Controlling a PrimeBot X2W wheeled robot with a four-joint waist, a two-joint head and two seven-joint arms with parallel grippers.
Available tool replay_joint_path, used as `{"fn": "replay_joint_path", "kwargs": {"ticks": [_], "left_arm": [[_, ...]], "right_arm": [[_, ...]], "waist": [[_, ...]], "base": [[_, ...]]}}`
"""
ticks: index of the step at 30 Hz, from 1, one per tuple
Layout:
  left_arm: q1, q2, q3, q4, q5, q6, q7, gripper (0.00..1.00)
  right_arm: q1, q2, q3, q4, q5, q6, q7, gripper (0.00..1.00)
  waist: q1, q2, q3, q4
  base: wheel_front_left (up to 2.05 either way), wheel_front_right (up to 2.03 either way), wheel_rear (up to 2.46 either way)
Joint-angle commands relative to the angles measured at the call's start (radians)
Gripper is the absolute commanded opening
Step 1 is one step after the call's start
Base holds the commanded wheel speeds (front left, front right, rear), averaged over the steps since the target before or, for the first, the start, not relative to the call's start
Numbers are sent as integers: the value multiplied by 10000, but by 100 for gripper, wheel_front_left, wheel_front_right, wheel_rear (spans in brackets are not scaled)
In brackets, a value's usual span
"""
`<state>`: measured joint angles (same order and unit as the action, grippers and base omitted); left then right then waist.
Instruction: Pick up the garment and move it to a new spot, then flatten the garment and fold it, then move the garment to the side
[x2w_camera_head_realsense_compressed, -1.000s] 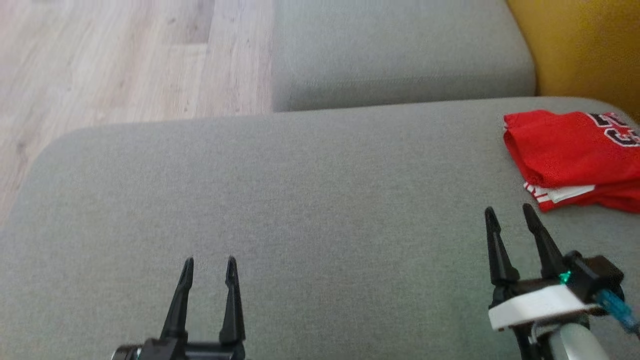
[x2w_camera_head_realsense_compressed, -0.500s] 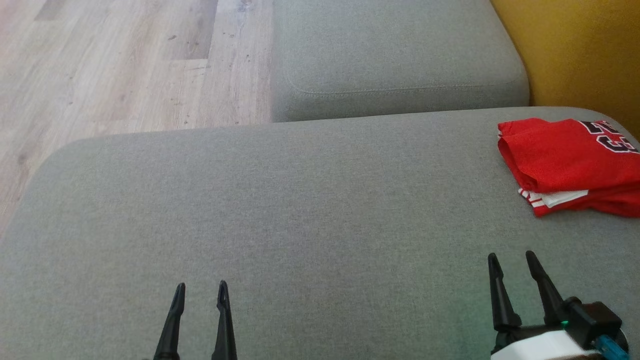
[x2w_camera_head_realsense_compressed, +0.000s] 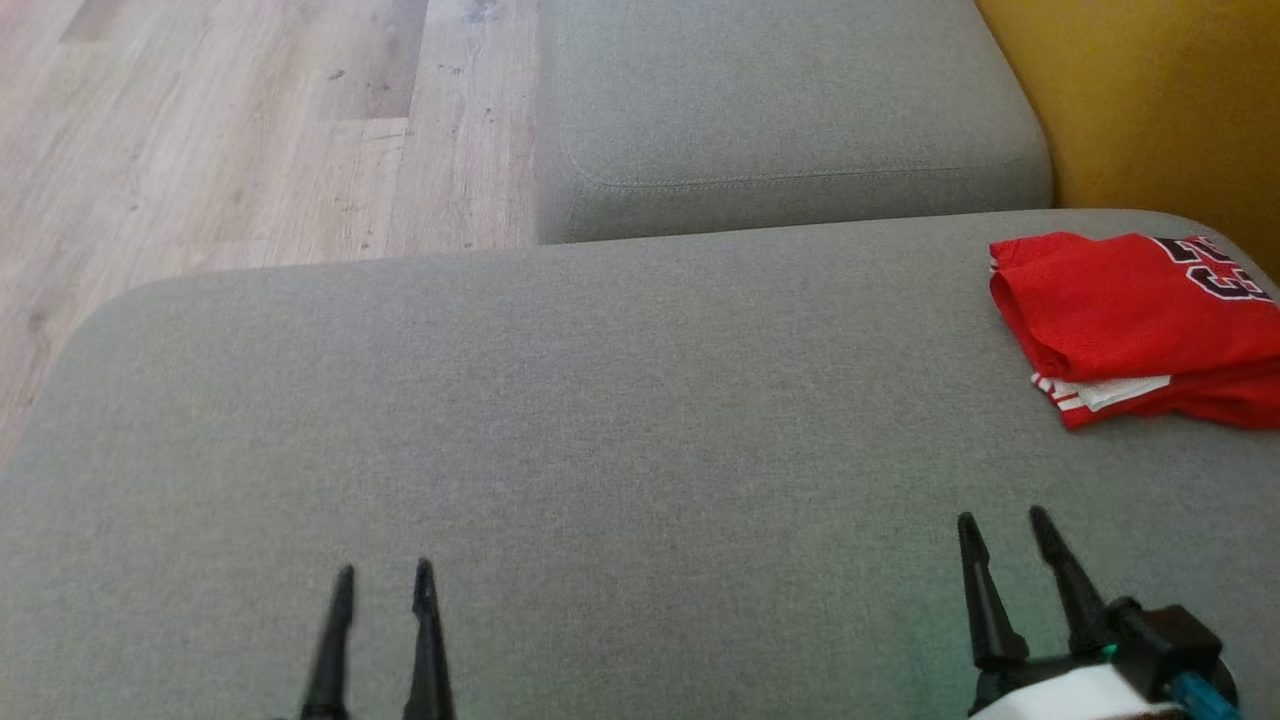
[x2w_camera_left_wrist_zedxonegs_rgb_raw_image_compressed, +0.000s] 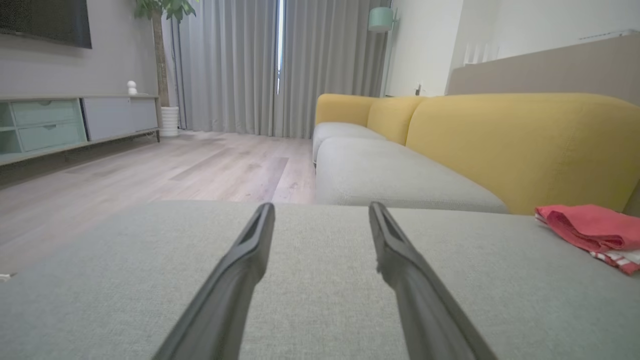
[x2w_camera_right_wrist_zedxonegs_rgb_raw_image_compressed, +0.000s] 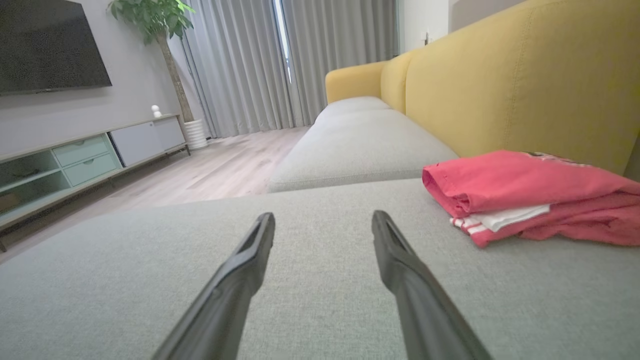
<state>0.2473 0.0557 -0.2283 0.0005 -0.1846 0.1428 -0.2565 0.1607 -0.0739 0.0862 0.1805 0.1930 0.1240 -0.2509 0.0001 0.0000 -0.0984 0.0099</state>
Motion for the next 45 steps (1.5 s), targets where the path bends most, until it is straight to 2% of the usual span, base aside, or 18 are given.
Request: {"fn": "replay_joint_path", "kwargs": {"ticks": [1,5,45], "left_arm": [[1,-2,-6,65,-4,-8,0,0],[169,-1,-18,667,-50,-9,6,0],[-992,214,740,1239,-4760,-866,908,0]], "right_arm": [[2,0,8,71,4,0,2,0],[221,2,45,653,48,-2,20,0],[-675,-75,-389,639,4637,20,988,0]], "waist": [[0,0,0,-1],[0,0,6,-4],[0,0,321,-33]], "base": [[0,0,0],[0,0,0],[0,0,0]]}}
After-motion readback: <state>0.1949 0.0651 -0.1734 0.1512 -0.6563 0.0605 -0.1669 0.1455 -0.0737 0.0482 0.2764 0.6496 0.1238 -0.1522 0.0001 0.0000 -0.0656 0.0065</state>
